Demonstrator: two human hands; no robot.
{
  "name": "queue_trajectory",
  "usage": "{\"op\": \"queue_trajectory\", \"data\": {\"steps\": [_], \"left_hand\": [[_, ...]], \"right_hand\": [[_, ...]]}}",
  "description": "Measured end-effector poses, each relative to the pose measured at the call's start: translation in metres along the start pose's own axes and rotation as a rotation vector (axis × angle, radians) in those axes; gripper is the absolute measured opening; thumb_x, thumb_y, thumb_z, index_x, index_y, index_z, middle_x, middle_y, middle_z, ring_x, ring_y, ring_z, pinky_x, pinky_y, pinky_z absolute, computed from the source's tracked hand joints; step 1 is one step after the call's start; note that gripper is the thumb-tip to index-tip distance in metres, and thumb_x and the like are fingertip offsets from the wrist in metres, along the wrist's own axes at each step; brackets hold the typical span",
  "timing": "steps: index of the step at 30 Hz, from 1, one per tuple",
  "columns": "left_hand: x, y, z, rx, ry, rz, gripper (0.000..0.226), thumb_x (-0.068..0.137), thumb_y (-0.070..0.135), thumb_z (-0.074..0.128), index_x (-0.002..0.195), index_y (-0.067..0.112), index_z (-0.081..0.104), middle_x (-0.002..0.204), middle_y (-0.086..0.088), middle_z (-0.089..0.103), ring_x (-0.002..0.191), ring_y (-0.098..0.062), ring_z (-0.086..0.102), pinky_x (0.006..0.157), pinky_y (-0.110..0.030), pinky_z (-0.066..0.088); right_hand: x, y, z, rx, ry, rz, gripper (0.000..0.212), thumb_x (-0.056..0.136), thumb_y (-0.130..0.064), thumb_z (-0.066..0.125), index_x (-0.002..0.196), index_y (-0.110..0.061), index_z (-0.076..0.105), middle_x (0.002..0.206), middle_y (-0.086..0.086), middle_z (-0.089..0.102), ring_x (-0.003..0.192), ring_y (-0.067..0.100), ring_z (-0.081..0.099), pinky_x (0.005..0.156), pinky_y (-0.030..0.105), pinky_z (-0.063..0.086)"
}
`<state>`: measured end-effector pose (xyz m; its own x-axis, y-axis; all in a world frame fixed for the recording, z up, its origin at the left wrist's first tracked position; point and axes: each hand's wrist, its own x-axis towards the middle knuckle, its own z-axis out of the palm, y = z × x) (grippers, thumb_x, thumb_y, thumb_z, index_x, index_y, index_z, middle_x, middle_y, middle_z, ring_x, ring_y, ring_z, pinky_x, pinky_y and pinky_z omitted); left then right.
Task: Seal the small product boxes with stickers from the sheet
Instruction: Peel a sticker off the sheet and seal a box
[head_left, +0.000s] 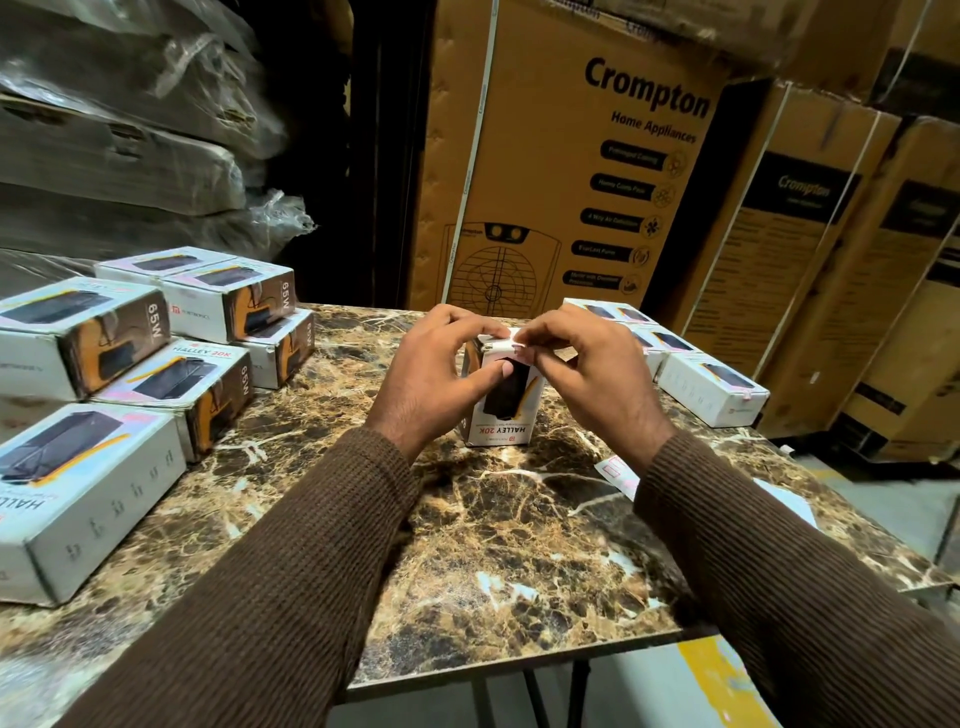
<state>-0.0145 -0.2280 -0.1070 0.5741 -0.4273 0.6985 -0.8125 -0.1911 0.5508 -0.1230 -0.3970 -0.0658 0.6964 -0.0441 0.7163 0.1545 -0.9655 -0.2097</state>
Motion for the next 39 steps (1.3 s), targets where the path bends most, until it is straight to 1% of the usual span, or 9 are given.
{"op": "queue_trajectory", "data": {"steps": [3, 9, 16, 19, 23, 25, 30, 35, 39], "left_hand": [[0.0, 0.0, 0.0, 0.009, -0.004, -0.006, 0.035, 0.091, 0.039, 0.079, 0.124, 0.03, 0.073, 0.122, 0.008, 0.06, 0.118, -0.009, 0.055, 0.097, -0.032, 0.045], [0.0, 0.0, 0.0, 0.007, -0.005, -0.013, 0.034, 0.09, 0.036, 0.08, 0.123, 0.029, 0.073, 0.124, 0.008, 0.06, 0.119, -0.009, 0.055, 0.1, -0.034, 0.044], [0.0, 0.0, 0.001, 0.024, -0.009, -0.015, 0.034, 0.09, 0.037, 0.079, 0.123, 0.033, 0.072, 0.123, 0.009, 0.06, 0.117, -0.008, 0.055, 0.094, -0.029, 0.041], [0.0, -0.001, 0.0, 0.014, -0.007, -0.012, 0.033, 0.09, 0.037, 0.08, 0.121, 0.033, 0.073, 0.122, 0.01, 0.06, 0.117, -0.007, 0.055, 0.096, -0.029, 0.042], [0.0, 0.0, -0.001, 0.023, -0.007, -0.017, 0.032, 0.09, 0.035, 0.08, 0.122, 0.032, 0.073, 0.123, 0.012, 0.06, 0.118, -0.006, 0.055, 0.099, -0.033, 0.046], [0.0, 0.0, -0.002, 0.022, -0.005, -0.028, 0.033, 0.09, 0.034, 0.079, 0.122, 0.032, 0.073, 0.124, 0.012, 0.061, 0.118, -0.006, 0.055, 0.1, -0.035, 0.049], [0.0, 0.001, -0.003, 0.017, 0.001, -0.059, 0.037, 0.091, 0.034, 0.079, 0.126, 0.028, 0.07, 0.127, 0.01, 0.058, 0.119, -0.009, 0.056, 0.1, -0.042, 0.055], [-0.001, 0.002, -0.003, 0.034, 0.07, -0.176, 0.038, 0.092, 0.037, 0.077, 0.116, 0.022, 0.052, 0.115, 0.005, 0.056, 0.101, -0.01, 0.06, 0.081, -0.025, 0.054], [-0.003, -0.003, -0.002, 0.063, 0.04, -0.251, 0.028, 0.097, 0.041, 0.071, 0.104, 0.019, 0.055, 0.098, 0.005, 0.062, 0.088, -0.008, 0.06, 0.066, -0.021, 0.044]], "right_hand": [[-0.001, -0.001, 0.002, 0.015, 0.009, -0.001, 0.011, 0.097, -0.027, 0.073, 0.107, -0.023, 0.074, 0.099, -0.012, 0.068, 0.094, 0.004, 0.063, 0.082, 0.031, 0.059], [-0.005, -0.003, 0.011, -0.013, 0.04, -0.006, 0.005, 0.096, -0.02, 0.072, 0.1, -0.023, 0.072, 0.096, -0.01, 0.064, 0.094, 0.013, 0.061, 0.078, 0.042, 0.058], [-0.004, 0.0, 0.004, 0.063, 0.031, -0.004, 0.016, 0.097, -0.018, 0.073, 0.112, -0.021, 0.075, 0.102, -0.009, 0.069, 0.097, 0.005, 0.064, 0.085, 0.032, 0.059], [-0.007, -0.002, 0.008, 0.072, 0.051, -0.015, 0.011, 0.096, -0.017, 0.073, 0.105, -0.021, 0.077, 0.099, -0.009, 0.065, 0.096, 0.009, 0.062, 0.08, 0.034, 0.058], [-0.01, 0.0, 0.011, 0.213, 0.096, 0.059, 0.02, 0.095, -0.005, 0.07, 0.103, -0.022, 0.077, 0.103, -0.008, 0.069, 0.102, 0.006, 0.064, 0.087, 0.03, 0.058], [-0.012, 0.002, 0.01, 0.271, 0.126, 0.066, 0.016, 0.096, -0.008, 0.07, 0.105, -0.019, 0.077, 0.106, -0.007, 0.071, 0.105, 0.007, 0.066, 0.091, 0.03, 0.058], [-0.024, 0.005, 0.009, 0.344, 0.239, 0.229, 0.007, 0.099, -0.016, 0.069, 0.106, -0.016, 0.072, 0.105, -0.005, 0.071, 0.098, 0.008, 0.065, 0.082, 0.027, 0.056], [-0.036, 0.009, 0.024, 0.437, 0.039, 0.429, 0.013, 0.099, -0.024, 0.069, 0.106, -0.018, 0.061, 0.104, -0.004, 0.066, 0.093, 0.012, 0.066, 0.077, 0.026, 0.058], [-0.04, 0.008, 0.032, 0.399, -0.073, 0.407, 0.008, 0.099, -0.023, 0.068, 0.102, -0.021, 0.06, 0.106, -0.008, 0.065, 0.098, 0.01, 0.064, 0.082, 0.031, 0.056]]}}
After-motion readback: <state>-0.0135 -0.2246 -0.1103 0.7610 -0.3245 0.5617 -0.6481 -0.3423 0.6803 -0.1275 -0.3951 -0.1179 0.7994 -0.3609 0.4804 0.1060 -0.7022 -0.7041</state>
